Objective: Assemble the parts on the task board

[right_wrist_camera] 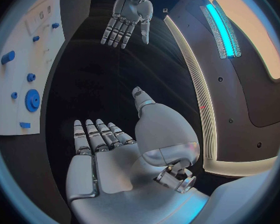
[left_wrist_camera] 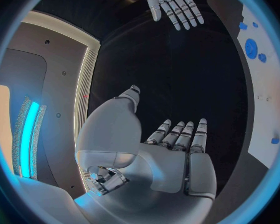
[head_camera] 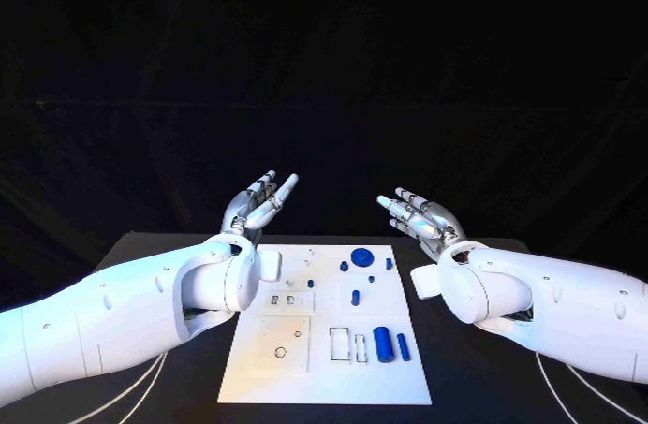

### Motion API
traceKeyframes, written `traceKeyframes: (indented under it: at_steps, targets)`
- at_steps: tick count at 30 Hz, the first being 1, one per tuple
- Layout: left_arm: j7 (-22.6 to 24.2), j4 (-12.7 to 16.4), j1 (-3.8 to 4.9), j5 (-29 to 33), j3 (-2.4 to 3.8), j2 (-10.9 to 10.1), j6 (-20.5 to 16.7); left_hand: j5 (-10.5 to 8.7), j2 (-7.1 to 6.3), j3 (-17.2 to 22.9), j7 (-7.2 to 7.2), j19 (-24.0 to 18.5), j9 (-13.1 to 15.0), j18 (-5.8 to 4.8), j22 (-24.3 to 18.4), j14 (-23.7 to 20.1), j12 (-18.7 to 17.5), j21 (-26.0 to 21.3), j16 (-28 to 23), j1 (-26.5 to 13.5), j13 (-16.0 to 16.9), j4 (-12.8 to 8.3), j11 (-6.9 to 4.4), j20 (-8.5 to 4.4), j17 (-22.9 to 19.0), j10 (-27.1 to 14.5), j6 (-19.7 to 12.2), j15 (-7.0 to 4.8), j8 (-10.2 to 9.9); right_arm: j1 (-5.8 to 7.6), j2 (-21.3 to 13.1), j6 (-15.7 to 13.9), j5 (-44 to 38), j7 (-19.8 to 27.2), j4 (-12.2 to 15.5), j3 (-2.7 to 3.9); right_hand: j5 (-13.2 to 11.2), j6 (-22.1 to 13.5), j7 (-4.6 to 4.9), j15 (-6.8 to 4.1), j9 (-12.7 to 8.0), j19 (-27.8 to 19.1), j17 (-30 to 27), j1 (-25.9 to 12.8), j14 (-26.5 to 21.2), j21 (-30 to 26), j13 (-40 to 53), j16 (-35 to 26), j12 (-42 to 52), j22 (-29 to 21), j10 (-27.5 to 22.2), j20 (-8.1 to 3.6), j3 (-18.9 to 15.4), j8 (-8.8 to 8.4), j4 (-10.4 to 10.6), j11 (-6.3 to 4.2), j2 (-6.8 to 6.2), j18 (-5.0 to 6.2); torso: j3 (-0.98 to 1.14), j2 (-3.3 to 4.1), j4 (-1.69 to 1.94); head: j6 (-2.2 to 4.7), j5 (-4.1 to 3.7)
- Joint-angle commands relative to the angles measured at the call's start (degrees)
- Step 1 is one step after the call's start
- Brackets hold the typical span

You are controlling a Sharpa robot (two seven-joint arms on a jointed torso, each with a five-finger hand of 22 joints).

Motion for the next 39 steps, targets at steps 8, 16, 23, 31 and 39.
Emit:
traceKeyframes:
  at_steps: [8,16,23,31,39]
  targets:
    - [0.19,0.08,0.06,0.14,0.02,-2.20,6.88,0.42,1.21,0.26,9.19,3.29,1.02,0.55,0.91,11.74,2.22,2.26,2.98,4.61,1.20,-0.20,2.92,1.11,1.53,9.68,6.91,1.99,1.66,1.72,-0.92,5.66,-20.15,-2.98,-2.68,-0.89,0.29,17.04,9.00,0.66,1.80,13.19,1.80,11.89,23.00,6.38,1.71,3.82,3.35,2.97,21.94,0.80,1.76,3.29,-5.92,1.25,-0.36,1.13,-0.05,0.17,0.03,-0.55,0.16]
    - [1.95,1.15,0.14,-0.83,0.02,-3.75,8.80,0.40,2.80,-0.36,9.03,20.09,2.58,1.15,4.31,31.47,5.72,10.34,7.40,6.74,2.36,-2.54,1.33,0.74,2.93,28.66,21.94,-0.15,5.01,2.13,-1.19,4.35,-28.29,-3.79,-3.56,-0.76,-0.51,36.45,6.49,-2.80,2.74,30.94,2.47,14.78,42.05,13.84,2.21,6.52,5.39,5.61,41.14,0.55,2.91,5.89,-8.28,-1.82,-1.14,4.60,0.15,0.92,-0.03,-0.85,0.19]
    - [2.01,2.82,0.66,-1.28,0.11,-5.53,9.82,0.45,3.61,-1.37,8.55,25.56,2.73,2.24,5.02,38.58,6.24,13.11,7.79,7.52,2.59,-3.86,0.61,0.54,2.81,38.07,29.60,-1.21,5.80,2.96,-1.41,3.99,-34.83,-5.22,-3.97,-0.55,-0.62,43.35,5.12,-4.87,2.53,36.80,2.69,14.73,49.97,15.35,2.14,6.50,3.81,5.32,46.83,-0.91,5.24,4.76,-9.05,-3.51,-2.09,4.95,0.39,2.41,0.08,-0.49,0.19]
    - [1.57,5.97,2.16,-2.15,0.19,-7.50,11.22,0.43,4.07,-1.91,8.31,26.86,2.55,3.12,5.00,40.71,5.71,13.84,7.29,8.00,2.54,-4.62,0.27,0.49,2.73,39.92,32.57,-1.64,5.66,4.17,-1.53,5.41,-46.65,-8.73,-4.06,-0.15,-0.66,47.38,3.89,-7.54,2.63,43.80,4.27,14.04,58.38,18.46,2.30,7.08,2.52,6.15,52.62,-3.76,9.01,4.27,-9.49,-5.25,-4.23,4.92,0.69,4.78,0.29,-0.14,0.09]
    - [1.60,9.42,2.84,-2.87,0.57,-9.00,11.92,0.44,4.22,-2.16,8.30,27.74,2.38,3.72,5.08,41.34,5.25,14.34,6.99,8.10,2.51,-4.86,0.25,0.45,2.71,40.17,32.67,-1.72,5.27,5.96,-0.63,8.18,-63.10,-15.45,-3.97,0.32,-0.25,50.24,2.70,-10.44,2.93,51.12,7.64,14.12,67.79,25.33,2.43,9.55,2.37,9.74,55.52,-7.23,11.33,4.16,-10.06,-6.87,-6.18,4.79,1.01,7.85,0.47,0.24,-0.33]
